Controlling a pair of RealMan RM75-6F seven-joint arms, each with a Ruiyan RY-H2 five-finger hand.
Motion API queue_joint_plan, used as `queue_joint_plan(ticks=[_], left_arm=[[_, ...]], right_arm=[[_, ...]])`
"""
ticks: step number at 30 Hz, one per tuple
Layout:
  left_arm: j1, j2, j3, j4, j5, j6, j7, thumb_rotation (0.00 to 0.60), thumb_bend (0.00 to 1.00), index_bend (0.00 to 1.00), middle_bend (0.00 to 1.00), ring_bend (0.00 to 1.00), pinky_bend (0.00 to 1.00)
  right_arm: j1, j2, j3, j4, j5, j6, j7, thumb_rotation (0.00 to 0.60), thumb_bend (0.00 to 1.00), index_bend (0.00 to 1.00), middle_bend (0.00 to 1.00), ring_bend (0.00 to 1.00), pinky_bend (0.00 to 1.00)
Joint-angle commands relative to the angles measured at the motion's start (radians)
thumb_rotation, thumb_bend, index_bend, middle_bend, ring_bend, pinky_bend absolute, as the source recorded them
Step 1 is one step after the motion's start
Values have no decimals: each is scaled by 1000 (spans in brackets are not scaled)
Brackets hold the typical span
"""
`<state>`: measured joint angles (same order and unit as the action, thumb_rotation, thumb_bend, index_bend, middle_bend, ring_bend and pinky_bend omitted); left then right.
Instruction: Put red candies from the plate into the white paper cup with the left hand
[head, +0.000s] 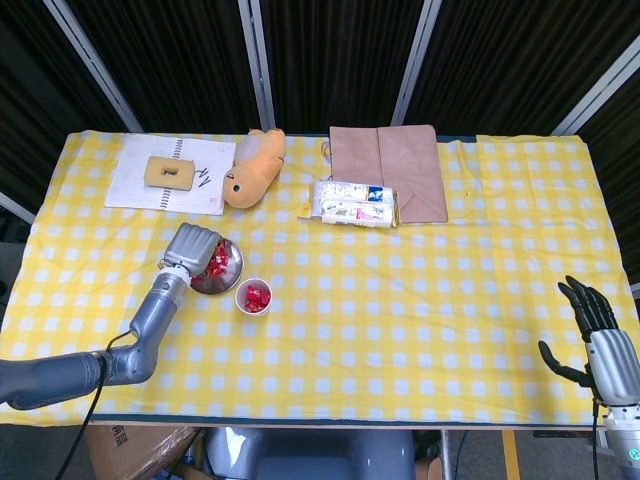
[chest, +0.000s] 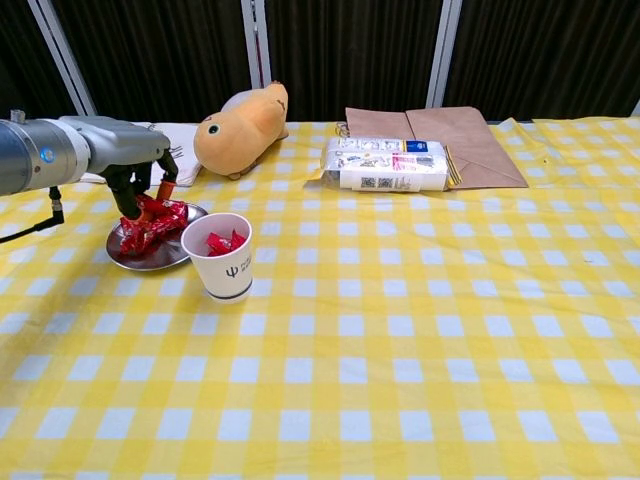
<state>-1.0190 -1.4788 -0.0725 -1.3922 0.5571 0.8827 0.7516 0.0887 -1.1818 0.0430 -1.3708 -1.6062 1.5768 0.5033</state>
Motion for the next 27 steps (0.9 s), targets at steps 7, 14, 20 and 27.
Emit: queue_joint_plan(ticks=[7,14,20,27], left_arm=[[3,50,-13,-71,22,27,-9,600,372,514,896,1000,972],[-1,78,-24,-136,40,46,-13,600,372,513,897,1000,972],[-18,107,-51,-226,65,70,-11,600,372,512,898,1000,972],[-48,117,-70,-323,84,90,9,600,372,512,897,1000,972]], right_arm=[[0,-2,0,1,0,1,-4,600,424,0,0,0,0],[0,-2,0,3,-1,2,-8,600,423,0,0,0,0],[0,-5,0,6,-3,2,-12,600,424,0,0,0,0],[0,-5,2,6,-1,5,-13,600,423,0,0,0,0]])
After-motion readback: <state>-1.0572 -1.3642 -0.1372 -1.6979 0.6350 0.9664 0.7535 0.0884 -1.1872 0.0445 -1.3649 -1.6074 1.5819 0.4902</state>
